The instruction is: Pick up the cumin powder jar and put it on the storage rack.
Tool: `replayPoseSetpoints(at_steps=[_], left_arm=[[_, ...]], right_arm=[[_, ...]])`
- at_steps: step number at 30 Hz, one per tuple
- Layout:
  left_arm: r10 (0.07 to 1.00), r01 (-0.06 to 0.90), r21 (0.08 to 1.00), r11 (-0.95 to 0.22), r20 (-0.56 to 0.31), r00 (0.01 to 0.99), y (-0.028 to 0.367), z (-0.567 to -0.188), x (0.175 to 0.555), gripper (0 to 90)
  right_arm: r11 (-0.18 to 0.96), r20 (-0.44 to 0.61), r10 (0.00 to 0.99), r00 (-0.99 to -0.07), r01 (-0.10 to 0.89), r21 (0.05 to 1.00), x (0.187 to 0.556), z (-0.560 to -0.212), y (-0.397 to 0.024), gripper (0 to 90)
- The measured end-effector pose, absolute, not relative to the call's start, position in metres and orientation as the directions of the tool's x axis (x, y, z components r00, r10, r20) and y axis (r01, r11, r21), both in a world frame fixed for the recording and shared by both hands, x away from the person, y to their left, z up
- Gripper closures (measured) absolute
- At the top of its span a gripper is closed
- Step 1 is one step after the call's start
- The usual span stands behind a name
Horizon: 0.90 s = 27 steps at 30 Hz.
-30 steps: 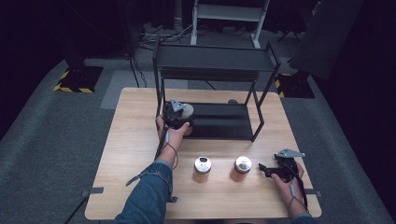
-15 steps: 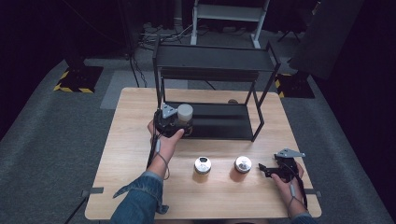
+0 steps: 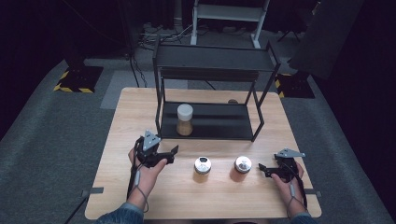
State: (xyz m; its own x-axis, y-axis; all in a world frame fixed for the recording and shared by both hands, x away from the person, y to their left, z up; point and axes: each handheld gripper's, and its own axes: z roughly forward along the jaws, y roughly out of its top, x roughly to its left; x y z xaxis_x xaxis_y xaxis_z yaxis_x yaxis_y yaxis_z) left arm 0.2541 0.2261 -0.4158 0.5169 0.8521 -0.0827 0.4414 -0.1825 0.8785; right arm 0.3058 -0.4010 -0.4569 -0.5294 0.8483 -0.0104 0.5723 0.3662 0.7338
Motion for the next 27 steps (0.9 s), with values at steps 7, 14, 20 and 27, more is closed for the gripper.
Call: replayPoseSetpoints(at_steps=[7, 14, 20, 27], left_arm=[[0.856, 0.478, 0.844, -0.242, -0.046, 0.515, 0.235, -0.441, 0.238, 14.0], [0.863, 0.515, 0.818, -0.255, -0.048, 0.503, 0.241, -0.461, 0.231, 14.6], [0.869, 0.545, 0.790, -0.282, -0.030, 0.494, 0.241, -0.466, 0.230, 14.9], [0.879, 0.628, 0.707, -0.326, -0.018, 0.476, 0.229, -0.457, 0.242, 9.7]], right_arm=[[0.364, -0.011, 0.851, -0.525, 0.573, 0.734, 0.305, -0.457, -0.400, 8.9], [0.362, -0.011, 0.852, -0.523, 0.575, 0.734, 0.304, -0.457, -0.399, 8.9], [0.363, -0.010, 0.851, -0.525, 0.575, 0.733, 0.303, -0.457, -0.398, 8.8], [0.362, -0.010, 0.853, -0.522, 0.576, 0.733, 0.302, -0.457, -0.398, 8.7]])
